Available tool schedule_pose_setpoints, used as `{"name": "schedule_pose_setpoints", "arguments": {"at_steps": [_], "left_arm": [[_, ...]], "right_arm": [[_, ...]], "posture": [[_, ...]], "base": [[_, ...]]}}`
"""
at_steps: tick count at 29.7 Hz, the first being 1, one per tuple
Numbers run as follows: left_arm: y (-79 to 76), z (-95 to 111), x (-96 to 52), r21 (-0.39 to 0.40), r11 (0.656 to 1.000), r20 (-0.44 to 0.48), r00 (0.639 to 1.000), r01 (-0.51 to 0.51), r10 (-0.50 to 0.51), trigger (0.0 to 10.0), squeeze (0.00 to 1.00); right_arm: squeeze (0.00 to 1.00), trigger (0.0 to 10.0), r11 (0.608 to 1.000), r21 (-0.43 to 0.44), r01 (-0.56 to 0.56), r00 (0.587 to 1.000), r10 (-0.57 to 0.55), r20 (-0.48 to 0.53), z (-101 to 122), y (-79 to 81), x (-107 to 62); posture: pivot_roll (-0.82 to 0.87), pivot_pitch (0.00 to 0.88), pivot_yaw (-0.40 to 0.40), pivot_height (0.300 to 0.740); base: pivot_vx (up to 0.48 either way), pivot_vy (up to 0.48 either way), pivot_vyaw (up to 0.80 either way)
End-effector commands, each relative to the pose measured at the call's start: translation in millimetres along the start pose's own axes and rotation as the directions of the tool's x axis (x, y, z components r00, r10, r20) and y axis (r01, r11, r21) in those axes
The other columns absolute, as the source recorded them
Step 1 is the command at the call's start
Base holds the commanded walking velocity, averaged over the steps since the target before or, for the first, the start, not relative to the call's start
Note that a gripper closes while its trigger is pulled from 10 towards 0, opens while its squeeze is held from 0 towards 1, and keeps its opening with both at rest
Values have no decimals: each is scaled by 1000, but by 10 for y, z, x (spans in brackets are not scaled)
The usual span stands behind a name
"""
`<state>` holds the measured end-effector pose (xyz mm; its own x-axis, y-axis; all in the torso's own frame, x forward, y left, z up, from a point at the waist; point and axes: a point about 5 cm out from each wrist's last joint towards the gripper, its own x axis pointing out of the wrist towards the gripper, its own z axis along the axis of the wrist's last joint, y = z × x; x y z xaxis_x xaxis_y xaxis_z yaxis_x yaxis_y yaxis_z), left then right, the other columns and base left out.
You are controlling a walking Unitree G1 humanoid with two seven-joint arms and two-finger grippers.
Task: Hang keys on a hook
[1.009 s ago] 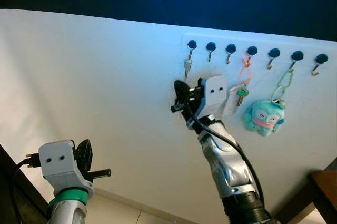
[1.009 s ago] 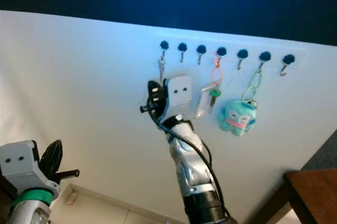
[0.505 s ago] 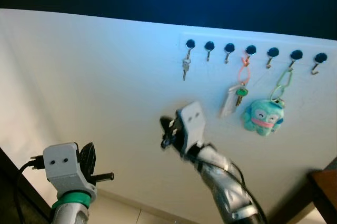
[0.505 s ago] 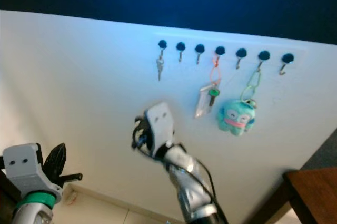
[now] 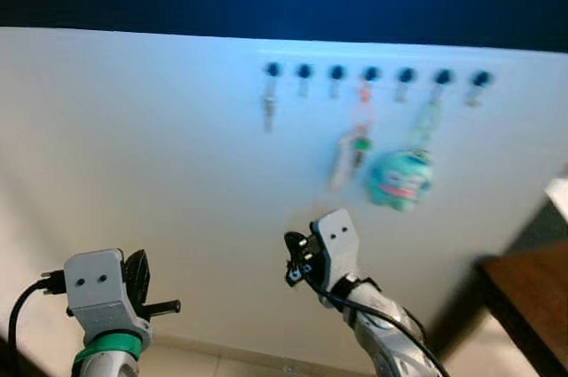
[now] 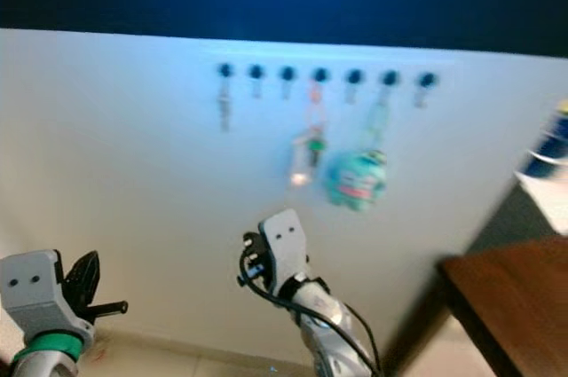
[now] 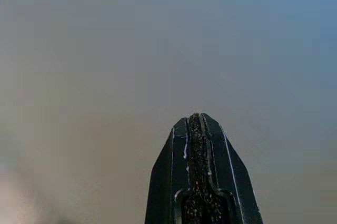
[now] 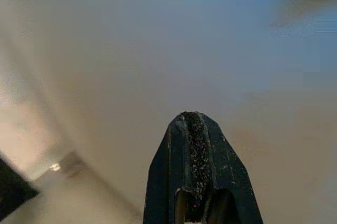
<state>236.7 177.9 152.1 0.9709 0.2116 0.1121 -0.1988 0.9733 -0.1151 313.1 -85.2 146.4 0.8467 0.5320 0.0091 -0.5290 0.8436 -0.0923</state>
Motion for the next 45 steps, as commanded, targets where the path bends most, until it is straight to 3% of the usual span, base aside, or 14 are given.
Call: {"name": "schedule_pose_setpoints", "arguments": {"at_steps": [1,5,19,32,36,45], "left_arm": [[37,-53,-8,8,1000,-19,1000,-22,22,10000,0],[35,-50,-9,3,999,-20,999,-33,34,10000,0],[57,-63,-34,-2,999,-29,998,-50,50,10000,0],[2,-12,-25,-22,1000,2,1000,-9,9,10000,0],[-61,45,-26,-23,1000,33,999,14,-14,10000,0],[-46,25,-18,-23,1000,26,1000,17,-17,10000,0]], "right_arm": [[0,10000,999,3,-47,999,47,6,7,91,12],[0,10000,996,4,-93,995,93,22,43,154,32],[0,10000,990,1,-138,990,138,2,19,174,-2],[0,10000,991,-3,-133,991,133,0,20,166,-4],[0,10000,991,-6,-131,991,131,-1,18,162,-6],[0,10000,992,-7,-129,992,129,-1,17,160,-1]], "posture": [[-78,64,99,740],[-75,70,97,740],[-74,74,94,740],[-74,74,94,740],[-74,74,94,740],[-75,75,98,740]], "base": [[0,0,-800],[0,0,-800],[0,0,0],[0,285,0],[0,-418,0],[0,-410,0]]}}
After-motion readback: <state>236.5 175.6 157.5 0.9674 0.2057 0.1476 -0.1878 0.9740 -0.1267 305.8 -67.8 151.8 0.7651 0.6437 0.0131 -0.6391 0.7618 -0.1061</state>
